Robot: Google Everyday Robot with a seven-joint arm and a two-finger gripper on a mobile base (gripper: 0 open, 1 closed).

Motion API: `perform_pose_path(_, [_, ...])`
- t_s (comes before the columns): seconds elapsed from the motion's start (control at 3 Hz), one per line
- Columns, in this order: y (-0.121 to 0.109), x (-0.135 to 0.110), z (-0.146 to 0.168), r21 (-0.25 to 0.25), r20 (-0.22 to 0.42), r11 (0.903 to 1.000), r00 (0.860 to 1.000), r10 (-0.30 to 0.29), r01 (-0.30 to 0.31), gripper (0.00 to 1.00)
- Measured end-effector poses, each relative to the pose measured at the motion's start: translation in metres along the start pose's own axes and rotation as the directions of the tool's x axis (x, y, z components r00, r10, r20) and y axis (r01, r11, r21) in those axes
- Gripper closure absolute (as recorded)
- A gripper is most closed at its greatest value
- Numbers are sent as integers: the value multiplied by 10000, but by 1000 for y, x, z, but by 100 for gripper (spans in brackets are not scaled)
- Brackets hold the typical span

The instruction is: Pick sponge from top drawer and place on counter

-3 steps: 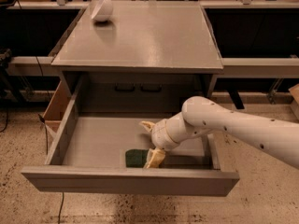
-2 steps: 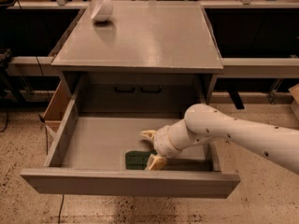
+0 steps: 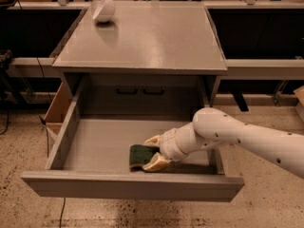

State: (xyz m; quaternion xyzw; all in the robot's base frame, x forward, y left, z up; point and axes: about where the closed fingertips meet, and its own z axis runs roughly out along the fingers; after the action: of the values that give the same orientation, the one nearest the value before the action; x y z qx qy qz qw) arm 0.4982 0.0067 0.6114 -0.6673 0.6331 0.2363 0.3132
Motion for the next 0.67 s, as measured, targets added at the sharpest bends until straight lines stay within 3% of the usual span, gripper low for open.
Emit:
perform_pose_path(0.33, [-19,-23,-25,258,296,9993,9992,-263,255,88])
perform_pose_path(0.67, [-53,-60,-62,420,624,9971,9959,-659,633,100])
